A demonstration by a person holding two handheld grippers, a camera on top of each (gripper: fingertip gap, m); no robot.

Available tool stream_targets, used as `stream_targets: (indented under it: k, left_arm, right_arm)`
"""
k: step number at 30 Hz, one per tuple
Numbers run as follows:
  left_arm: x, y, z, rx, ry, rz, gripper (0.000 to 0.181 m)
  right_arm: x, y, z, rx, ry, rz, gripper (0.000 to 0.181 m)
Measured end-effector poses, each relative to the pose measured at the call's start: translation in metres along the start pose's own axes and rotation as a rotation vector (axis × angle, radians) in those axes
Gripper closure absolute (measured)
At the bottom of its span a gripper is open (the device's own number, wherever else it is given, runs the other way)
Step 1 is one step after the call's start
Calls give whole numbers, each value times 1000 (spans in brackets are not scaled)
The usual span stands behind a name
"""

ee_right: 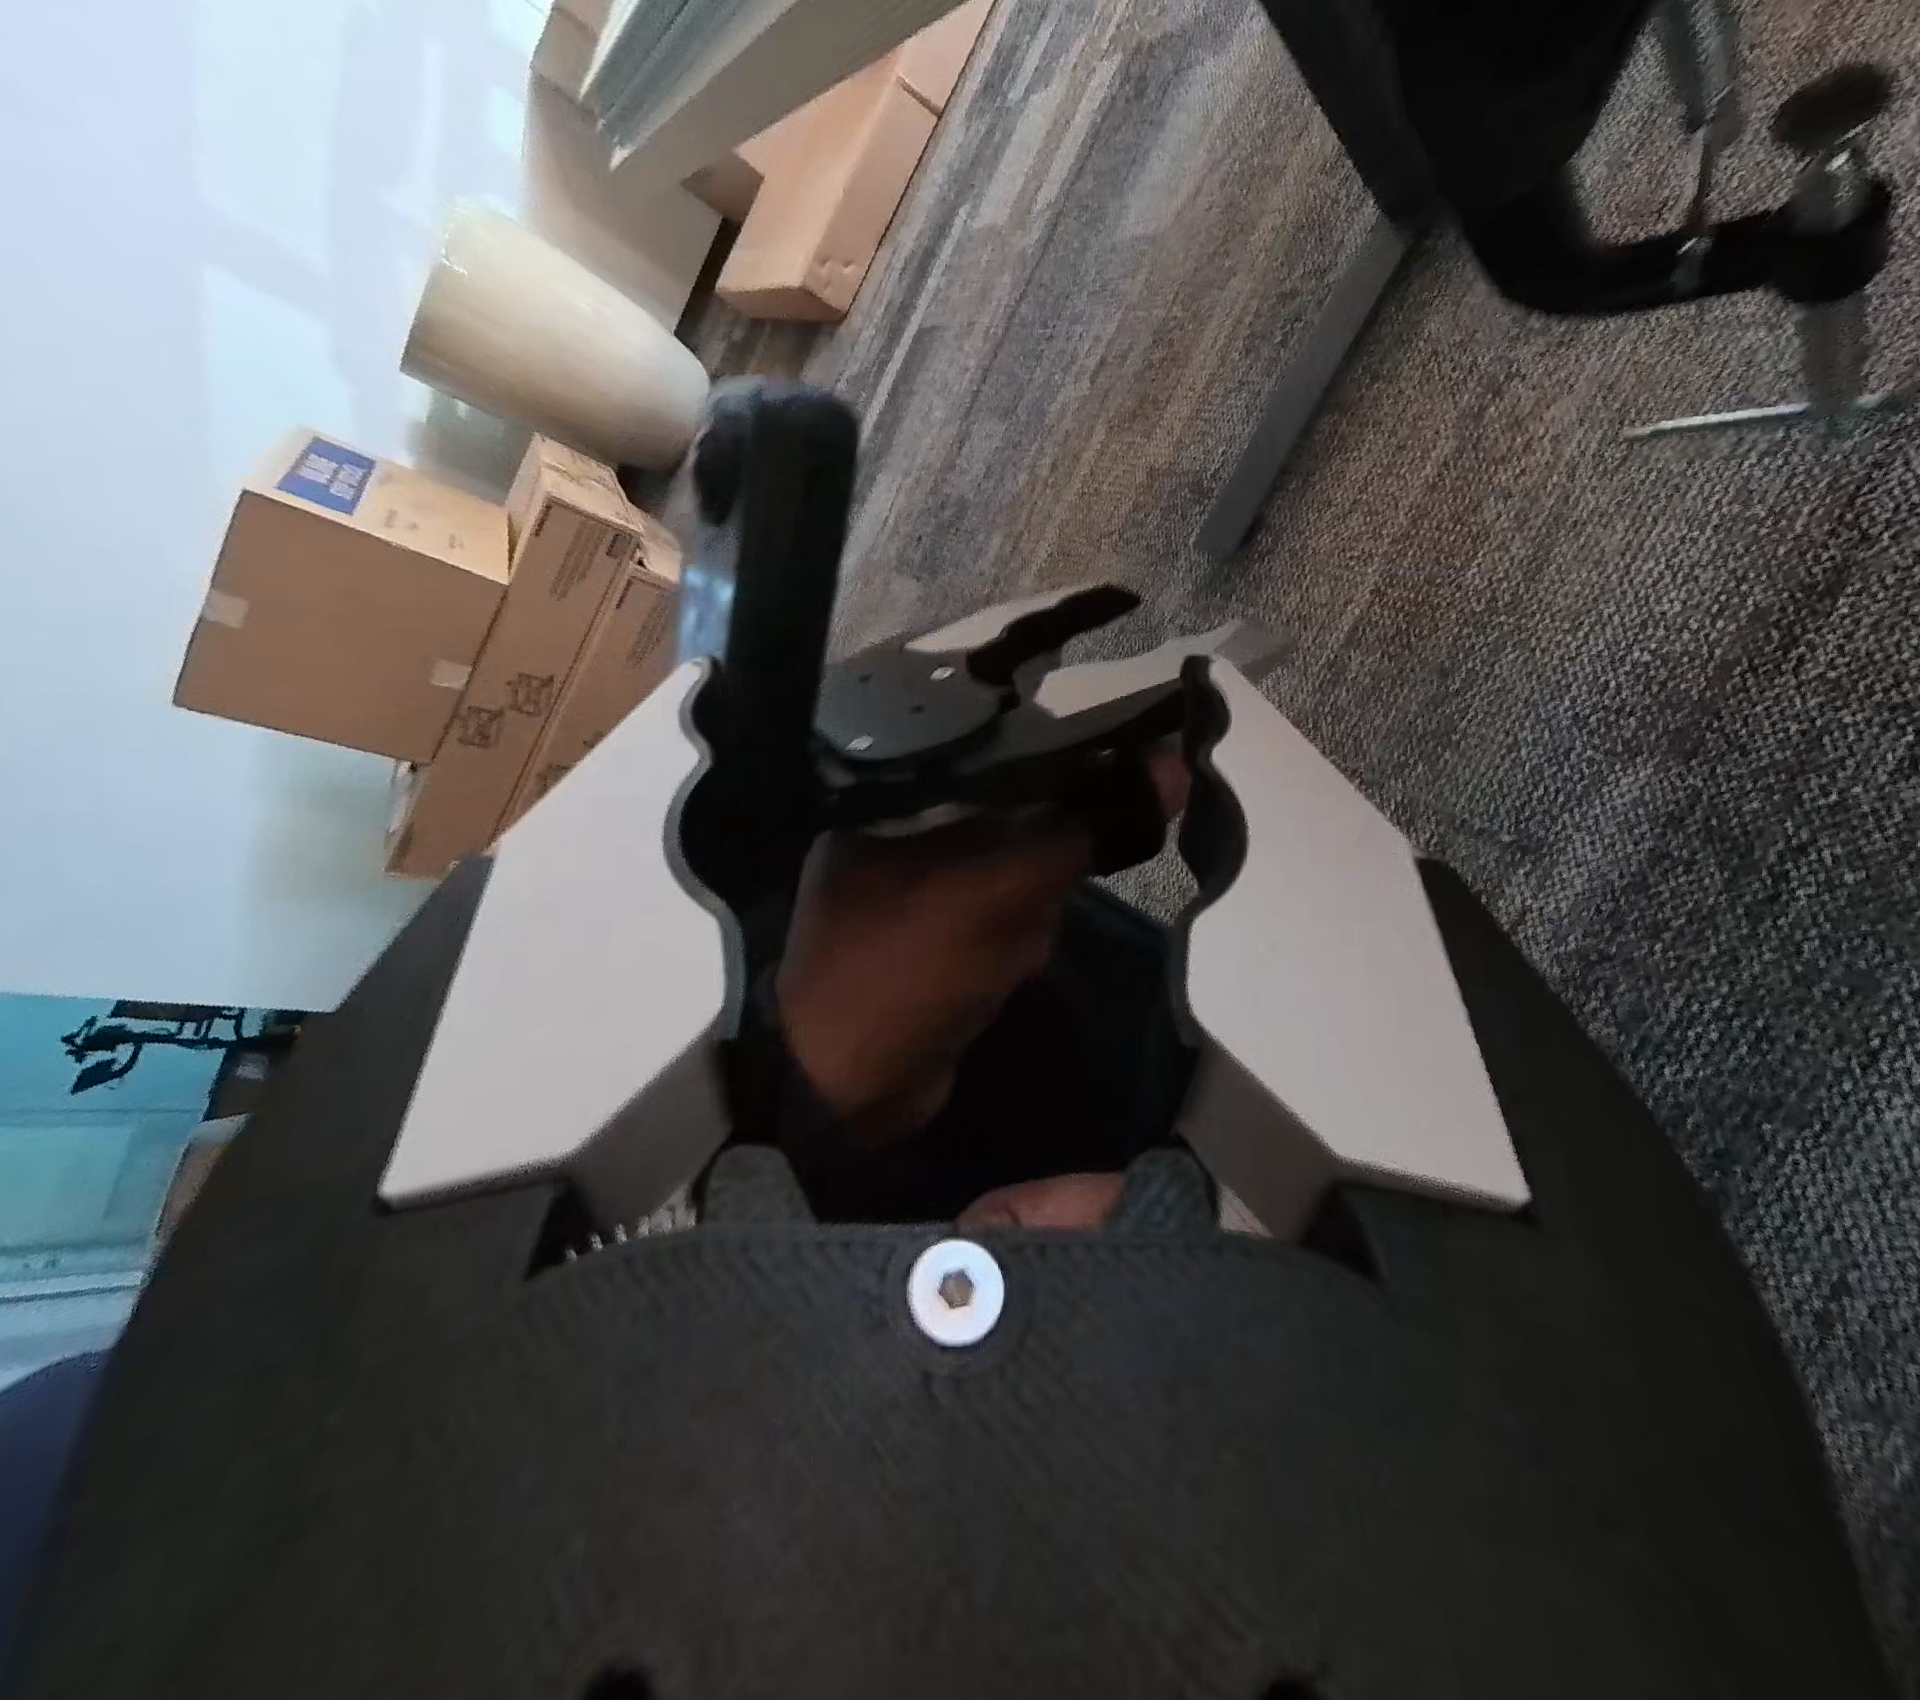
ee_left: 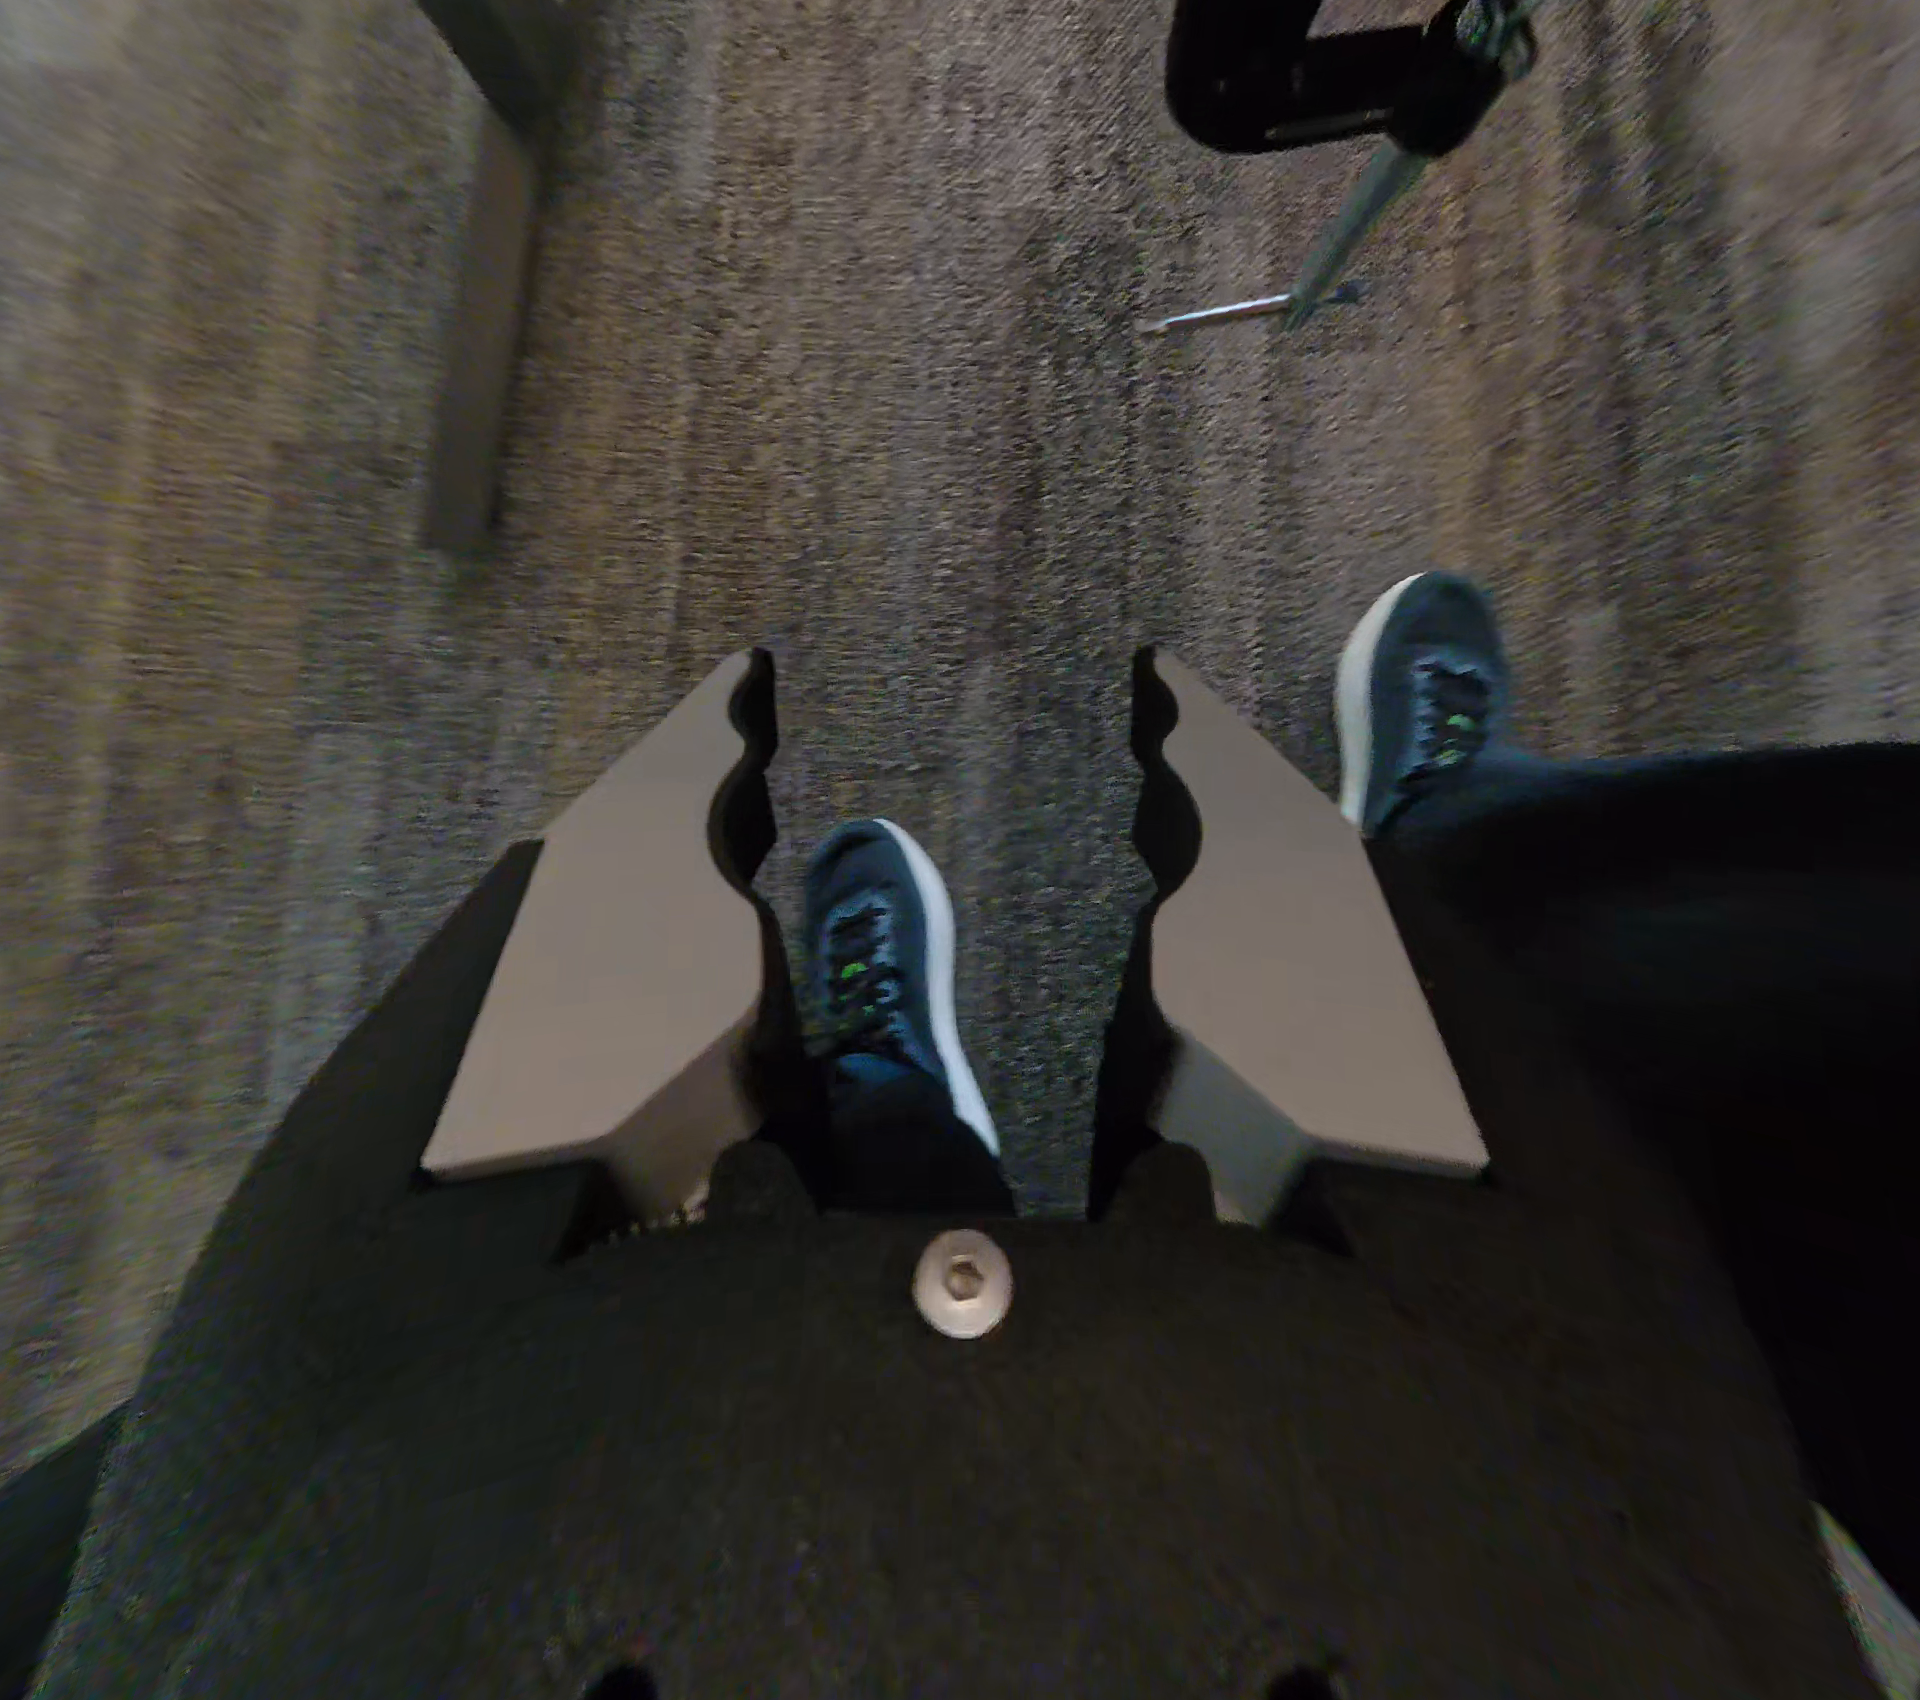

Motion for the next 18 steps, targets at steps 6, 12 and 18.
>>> stream_targets:
  k: [6, 12, 18]
  left_arm:
    - [8, 0, 5, -85, -36, 26, 92]
    - [11, -1, 13, -58, 65, 45, 92]
    - [12, -1, 25, 12, 238, 50, 92]
  right_arm:
    - [0, 12, -21, 42, 17, -53, 86]
    - [6, 16, -28, 58, 3, -31, 86]
    - [18, 19, 1, 48, 2, 50, 89]
Point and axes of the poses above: each gripper's, where its closed fingertips meet, x back along the fingers, y out of its underside, z = x × y across the jaws, the point moved 9 cm from there along x, back along the fingers, and after that the axes turned 8 degrees about x, right-handed, at the moved point
